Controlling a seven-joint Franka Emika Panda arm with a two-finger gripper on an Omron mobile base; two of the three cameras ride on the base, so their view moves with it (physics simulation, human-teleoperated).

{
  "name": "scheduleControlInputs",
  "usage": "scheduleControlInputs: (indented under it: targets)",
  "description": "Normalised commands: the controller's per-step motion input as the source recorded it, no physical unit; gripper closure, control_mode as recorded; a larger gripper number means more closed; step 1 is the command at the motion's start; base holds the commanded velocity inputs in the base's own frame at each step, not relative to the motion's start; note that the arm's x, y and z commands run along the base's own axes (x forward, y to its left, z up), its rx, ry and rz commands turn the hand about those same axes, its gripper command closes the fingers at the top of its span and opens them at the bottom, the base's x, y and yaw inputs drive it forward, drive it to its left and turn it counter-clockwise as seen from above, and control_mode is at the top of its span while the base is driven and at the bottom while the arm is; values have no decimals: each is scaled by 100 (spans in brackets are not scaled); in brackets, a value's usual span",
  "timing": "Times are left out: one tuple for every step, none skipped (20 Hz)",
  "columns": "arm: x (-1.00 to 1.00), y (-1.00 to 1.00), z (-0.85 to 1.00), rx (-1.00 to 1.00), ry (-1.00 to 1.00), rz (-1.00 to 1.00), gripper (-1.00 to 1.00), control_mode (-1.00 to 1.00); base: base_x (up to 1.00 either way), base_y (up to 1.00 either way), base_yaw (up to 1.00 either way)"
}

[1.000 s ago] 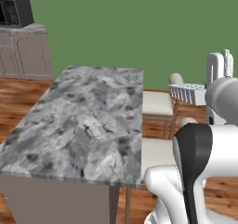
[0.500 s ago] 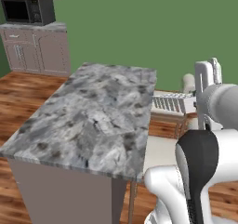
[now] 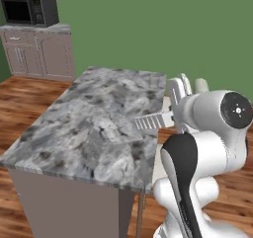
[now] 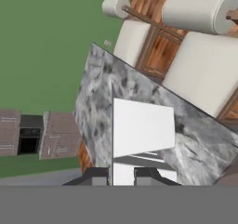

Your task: Open the freezer door, pick up the ice cube tray from the freezer, and place it on the dining counter.

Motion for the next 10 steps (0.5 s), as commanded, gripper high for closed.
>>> scheduleControlInputs:
  targets:
    - [70,26,-53,0,0,0,100,-100,0,0,0]
    - [73,29,-53,0,0,0,100,-100,0,0,0]
    - [71,26,-54,0,0,0,100,-100,0,0,0]
    - [69,26,-55,0,0,0,100,-100,0,0,0]
    - [69,23,-56,0,0,0,100,-100,0,0,0]
    - [71,18,-55,0,0,0,100,-100,0,0,0]
    - [71,14,-52,0,0,-1,100,-100,0,0,0]
    - [69,15,-50,0,0,-4,100,-100,0,0,0]
    - [67,15,-49,0,-2,-6,100,-100,0,0,0]
    - [66,14,-49,0,-3,-8,100,-100,0,0,0]
